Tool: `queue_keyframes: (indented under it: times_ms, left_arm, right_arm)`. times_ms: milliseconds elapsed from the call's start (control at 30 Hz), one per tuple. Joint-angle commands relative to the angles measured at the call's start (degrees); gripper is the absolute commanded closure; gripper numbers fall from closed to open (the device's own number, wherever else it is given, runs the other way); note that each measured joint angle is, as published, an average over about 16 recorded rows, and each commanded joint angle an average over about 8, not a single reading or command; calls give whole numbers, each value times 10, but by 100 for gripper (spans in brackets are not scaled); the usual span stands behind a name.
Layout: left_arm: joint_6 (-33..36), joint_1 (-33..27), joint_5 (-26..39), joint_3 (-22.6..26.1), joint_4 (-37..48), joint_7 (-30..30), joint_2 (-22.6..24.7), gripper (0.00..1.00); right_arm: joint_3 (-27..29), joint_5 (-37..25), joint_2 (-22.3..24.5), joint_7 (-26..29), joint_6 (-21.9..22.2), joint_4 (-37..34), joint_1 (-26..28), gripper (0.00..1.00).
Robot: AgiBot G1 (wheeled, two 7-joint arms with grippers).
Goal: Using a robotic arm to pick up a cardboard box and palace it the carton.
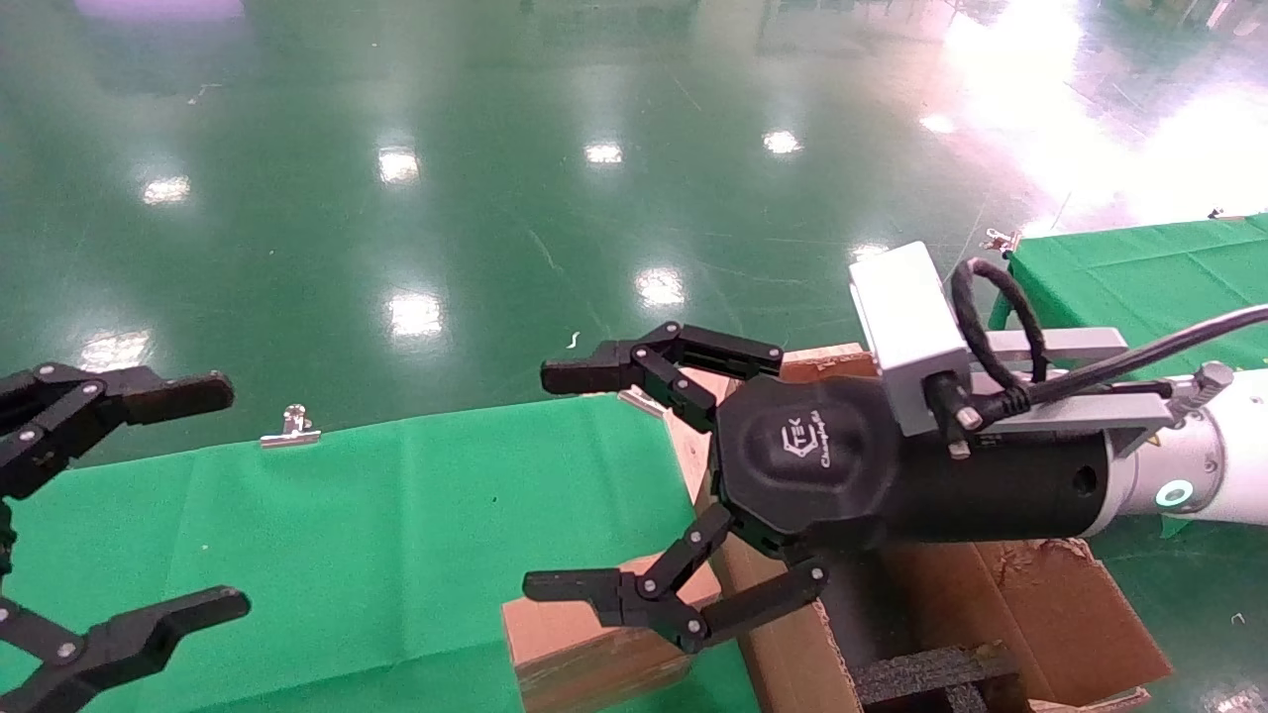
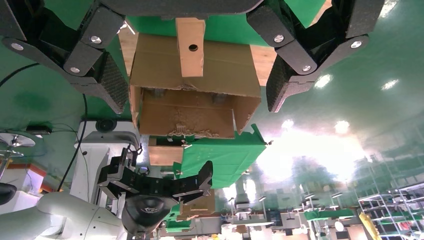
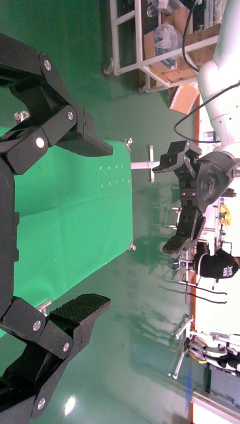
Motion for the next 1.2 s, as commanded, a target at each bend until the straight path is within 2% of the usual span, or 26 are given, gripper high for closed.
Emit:
queue_keyframes:
  times_ms: [33,367,400,633,667,933,1033,1200]
  left_arm:
    - [0,0,0,0,0,0,0,0]
    - [0,0,0,0,0,0,0,0]
    - [0,0,0,0,0,0,0,6]
    - [0,0,0,0,0,0,0,93]
    - [0,0,0,0,0,0,0,100]
    - [0,0,0,0,0,0,0,100]
    - [0,0,0,0,0,0,0,100]
    - [0,0,0,0,0,0,0,100]
  right_arm:
    - [0,0,0,0,0,0,0,0]
    - [0,0,0,0,0,0,0,0]
    - [0,0,0,0,0,0,0,0]
    - [0,0,0,0,0,0,0,0]
    - [0,0,0,0,0,0,0,0]
    - [-5,-14,1,1,4,2,2,0]
    - [-17,-43,0,3,7,8,9,0]
    - [-53,-125,-14,6,9,17,38,0]
